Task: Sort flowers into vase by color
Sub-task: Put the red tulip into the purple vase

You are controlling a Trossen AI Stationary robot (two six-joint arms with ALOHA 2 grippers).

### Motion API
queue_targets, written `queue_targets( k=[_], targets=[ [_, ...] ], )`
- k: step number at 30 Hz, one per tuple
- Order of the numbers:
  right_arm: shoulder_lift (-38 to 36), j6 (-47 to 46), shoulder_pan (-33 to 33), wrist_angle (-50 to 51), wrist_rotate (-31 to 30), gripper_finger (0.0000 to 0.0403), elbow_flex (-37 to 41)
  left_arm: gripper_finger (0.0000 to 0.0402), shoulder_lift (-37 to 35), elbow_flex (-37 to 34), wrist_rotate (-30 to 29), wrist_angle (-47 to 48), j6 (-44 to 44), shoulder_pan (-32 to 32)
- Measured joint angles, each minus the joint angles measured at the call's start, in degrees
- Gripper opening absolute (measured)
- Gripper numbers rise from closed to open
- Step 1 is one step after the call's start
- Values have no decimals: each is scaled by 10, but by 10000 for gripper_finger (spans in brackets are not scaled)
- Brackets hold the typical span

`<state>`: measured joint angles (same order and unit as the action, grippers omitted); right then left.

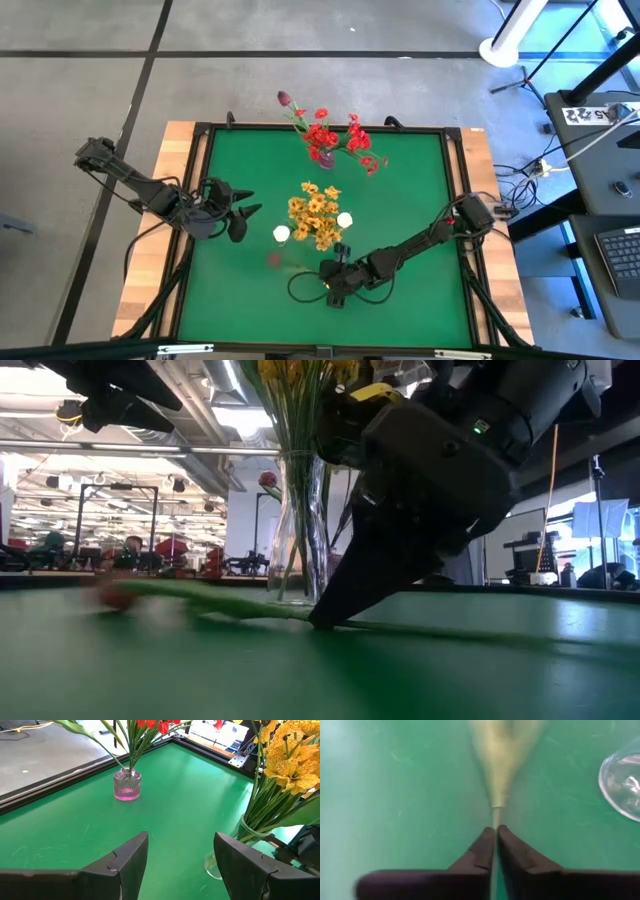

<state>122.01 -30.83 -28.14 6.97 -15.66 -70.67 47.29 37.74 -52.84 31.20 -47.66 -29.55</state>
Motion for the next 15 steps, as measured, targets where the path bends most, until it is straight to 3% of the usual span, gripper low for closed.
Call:
queue_targets(
  k=[2,8,15],
  targets=[
    [-4,11,0,4,6,9,0,219,0,0,0,0,0,0],
    [-45,32,-7,34,21,5,5,219,0,0,0,0,0,0],
    [-138,44,-34,115,-38,3,7,219,0,0,13,-4,0,0]
  ],
)
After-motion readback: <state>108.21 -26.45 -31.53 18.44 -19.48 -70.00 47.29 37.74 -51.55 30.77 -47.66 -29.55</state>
